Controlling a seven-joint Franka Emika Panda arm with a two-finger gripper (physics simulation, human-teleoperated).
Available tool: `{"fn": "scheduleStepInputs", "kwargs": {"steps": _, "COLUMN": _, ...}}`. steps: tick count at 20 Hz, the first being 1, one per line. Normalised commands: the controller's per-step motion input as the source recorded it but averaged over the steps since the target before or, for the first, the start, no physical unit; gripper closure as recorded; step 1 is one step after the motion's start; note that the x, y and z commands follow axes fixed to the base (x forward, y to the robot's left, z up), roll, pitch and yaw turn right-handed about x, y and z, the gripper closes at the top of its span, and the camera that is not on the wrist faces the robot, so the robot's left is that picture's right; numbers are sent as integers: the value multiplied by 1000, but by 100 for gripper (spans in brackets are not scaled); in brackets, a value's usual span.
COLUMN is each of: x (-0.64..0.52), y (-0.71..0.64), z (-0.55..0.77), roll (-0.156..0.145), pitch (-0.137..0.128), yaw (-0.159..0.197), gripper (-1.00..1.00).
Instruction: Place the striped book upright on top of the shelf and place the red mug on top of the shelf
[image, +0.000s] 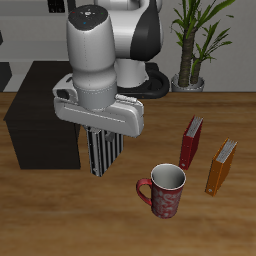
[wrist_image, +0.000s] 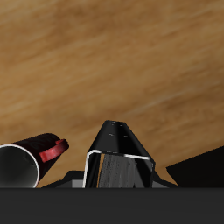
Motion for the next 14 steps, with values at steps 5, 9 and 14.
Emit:
{"fn": "scheduleStepInputs", "kwargs": {"steps": 5, "x": -696, "y": -71, "z": 481, "roll": -11, "pitch": -79, "yaw": 46, "gripper": 100}}
{"fn": "scheduleStepInputs", "kwargs": {"steps": 9, "x": -740, "y": -70, "z": 507, "roll": 11, "pitch": -82, "yaw": -14, "gripper": 100}}
{"fn": "scheduleStepInputs", "kwargs": {"steps": 14, "x": -523, "y": -103, "z": 308, "roll": 26, "pitch": -14, "yaw": -51, "gripper": 100}}
